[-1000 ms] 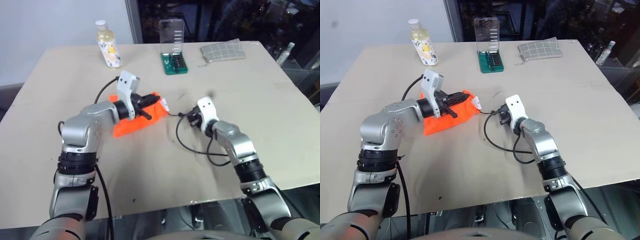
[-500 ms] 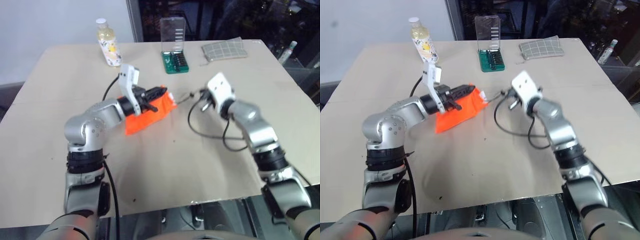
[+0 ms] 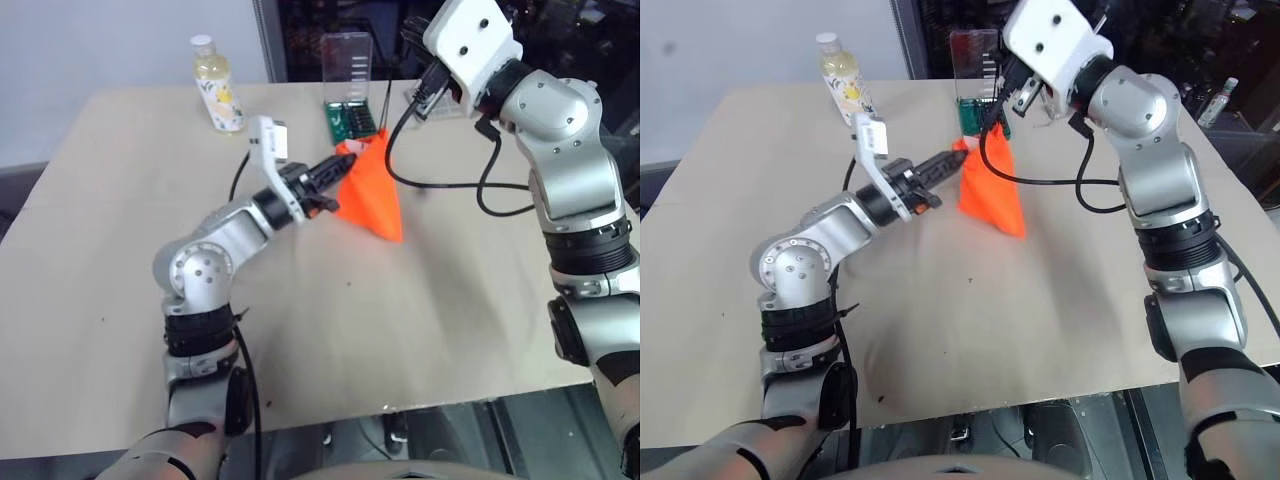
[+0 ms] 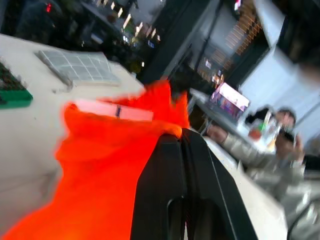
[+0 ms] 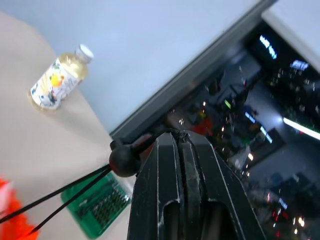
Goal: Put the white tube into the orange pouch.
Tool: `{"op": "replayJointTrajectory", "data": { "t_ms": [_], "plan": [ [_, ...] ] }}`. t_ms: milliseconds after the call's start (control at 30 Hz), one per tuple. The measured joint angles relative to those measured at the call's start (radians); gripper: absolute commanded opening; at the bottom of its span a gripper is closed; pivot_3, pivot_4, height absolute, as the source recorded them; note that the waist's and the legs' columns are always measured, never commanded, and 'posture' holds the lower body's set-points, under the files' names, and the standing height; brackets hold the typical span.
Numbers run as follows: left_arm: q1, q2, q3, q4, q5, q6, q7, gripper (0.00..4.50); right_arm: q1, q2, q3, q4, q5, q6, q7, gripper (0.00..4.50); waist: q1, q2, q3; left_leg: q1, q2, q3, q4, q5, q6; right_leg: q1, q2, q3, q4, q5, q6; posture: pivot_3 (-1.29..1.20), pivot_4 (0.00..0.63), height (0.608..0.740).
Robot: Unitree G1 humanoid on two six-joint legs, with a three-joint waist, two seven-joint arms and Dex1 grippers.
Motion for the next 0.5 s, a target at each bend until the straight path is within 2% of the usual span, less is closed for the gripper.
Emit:
{"op": "replayJointTrajectory", "data": {
  "t_ms": [100, 233, 300, 400, 500],
  "plan": [
    [0.003, 0.075, -0.006, -0.032, -0.009, -0.009, -0.055, 2.14, -0.008, -0.015, -0.016, -0.03, 0.008, 0.008, 0.013, 0.0, -0.002, 0.0, 0.0, 0.0, 0.0, 0.0, 0.0, 0.0, 0.0, 0.0, 0.0, 0.0, 0.0, 0.0, 0.0, 0.0, 0.15, 0.74],
    [-0.01, 0.176, -0.049, -0.071, 0.012, -0.043, -0.144, 2.21, -0.017, -0.034, -0.036, -0.077, 0.018, 0.035, 0.025, 0.0, -0.001, 0.0, 0.0, 0.0, 0.0, 0.0, 0.0, 0.0, 0.0, 0.0, 0.0, 0.0, 0.001, 0.0, 0.0, 0.0, 0.15, 0.74],
    [-0.109, 0.231, -0.092, -0.067, 0.063, -0.091, -0.204, 2.21, -0.017, -0.037, -0.036, -0.1, 0.022, 0.047, 0.038, 0.0, 0.005, 0.001, 0.001, -0.001, 0.0, -0.001, 0.001, 0.0, 0.0, 0.0, 0.0, -0.002, 0.0, 0.0, 0.0, 0.0, 0.15, 0.74],
    [-0.228, 0.24, -0.147, -0.044, 0.136, -0.185, -0.25, 2.21, -0.013, -0.039, -0.035, -0.128, 0.031, 0.058, 0.052, 0.0, 0.008, 0.001, 0.001, 0.0, -0.001, 0.0, 0.001, 0.0, 0.0, 0.001, -0.001, -0.001, -0.001, 0.0, 0.0, 0.0, 0.15, 0.74],
    [-0.264, 0.222, -0.21, 0.031, 0.203, -0.246, -0.278, 2.21, 0.001, -0.047, -0.035, -0.152, 0.037, 0.068, 0.066, 0.0, 0.006, 0.001, 0.001, 0.001, -0.001, 0.001, 0.001, 0.0, 0.0, 0.001, 0.0, 0.0, -0.001, 0.0, 0.0, 0.0, 0.15, 0.74]
  ]
}}
